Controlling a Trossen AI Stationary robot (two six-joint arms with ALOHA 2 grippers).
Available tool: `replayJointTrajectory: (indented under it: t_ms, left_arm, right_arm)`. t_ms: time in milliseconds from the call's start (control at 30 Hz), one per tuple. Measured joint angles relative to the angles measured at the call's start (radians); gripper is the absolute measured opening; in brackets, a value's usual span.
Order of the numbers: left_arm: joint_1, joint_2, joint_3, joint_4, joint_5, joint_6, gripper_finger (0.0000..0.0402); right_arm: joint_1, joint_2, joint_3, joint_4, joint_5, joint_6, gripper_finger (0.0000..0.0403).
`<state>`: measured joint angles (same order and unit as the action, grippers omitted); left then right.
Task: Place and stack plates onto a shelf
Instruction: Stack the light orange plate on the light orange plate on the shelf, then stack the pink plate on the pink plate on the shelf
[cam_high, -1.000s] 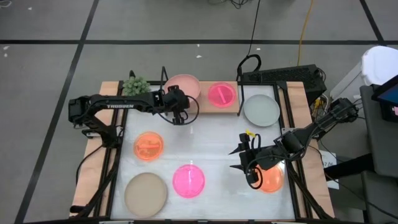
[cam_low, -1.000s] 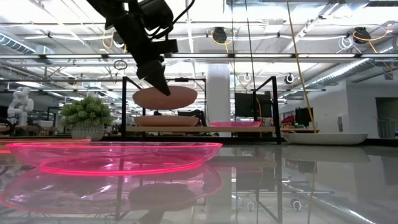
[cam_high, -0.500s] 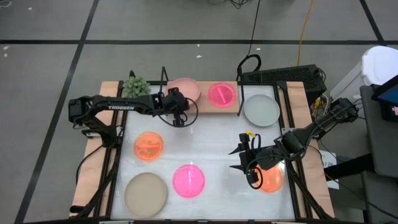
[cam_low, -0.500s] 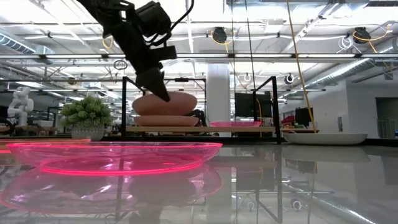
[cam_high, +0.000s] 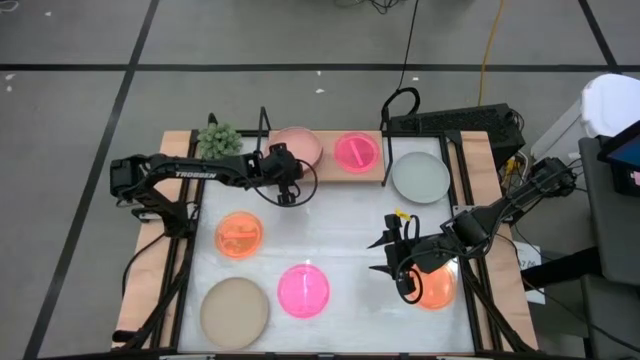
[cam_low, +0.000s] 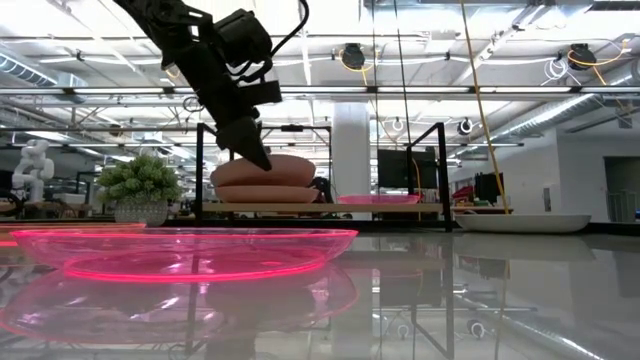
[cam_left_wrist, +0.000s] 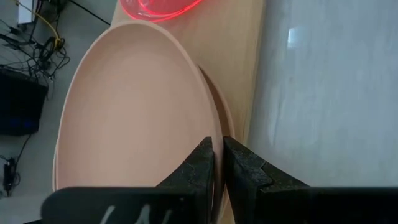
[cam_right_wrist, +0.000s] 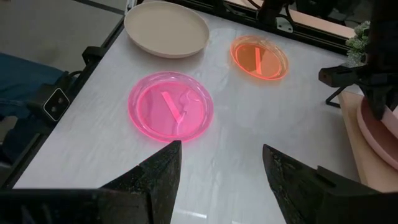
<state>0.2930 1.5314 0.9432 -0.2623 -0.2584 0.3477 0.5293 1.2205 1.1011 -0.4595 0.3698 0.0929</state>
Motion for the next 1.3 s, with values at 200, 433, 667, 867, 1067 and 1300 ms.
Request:
replayJointTrajectory:
  t_ms: [200, 433, 667, 867, 1067, 1300]
  left_arm:
    - [0.002, 0.000, 0.000, 0.006, 0.048, -0.025, 0.0070]
    - [0.000, 0.000, 0.000, 0.045, 0.027, -0.056, 0.0142]
    - [-0.058, 0.000, 0.000, 0.046, 0.022, -0.135, 0.0156]
    - [-0.183, -0.014, 0.000, 0.009, 0.011, -0.163, 0.0157]
    - [-0.333, -0.066, 0.000, -0.041, 0.005, -0.213, 0.0157]
    - [-0.530, -0.078, 0.000, -0.117, 0.023, -0.305, 0.0157]
  right_arm:
    - [0.000, 0.000, 0.000, 0.000, 0.000, 0.000, 0.0206]
    - [0.000, 0.000, 0.000, 0.000, 0.000, 0.000, 0.0206]
    - [0.000, 0.000, 0.000, 0.000, 0.000, 0.000, 0.0206]
    - [0.000, 0.000, 0.000, -0.001, -0.004, 0.001, 0.0206]
    - [0.000, 0.011, 0.000, 0.000, -0.005, 0.034, 0.0206]
    - [0.000, 0.053, -0.001, 0.040, -0.006, 0.034, 0.0205]
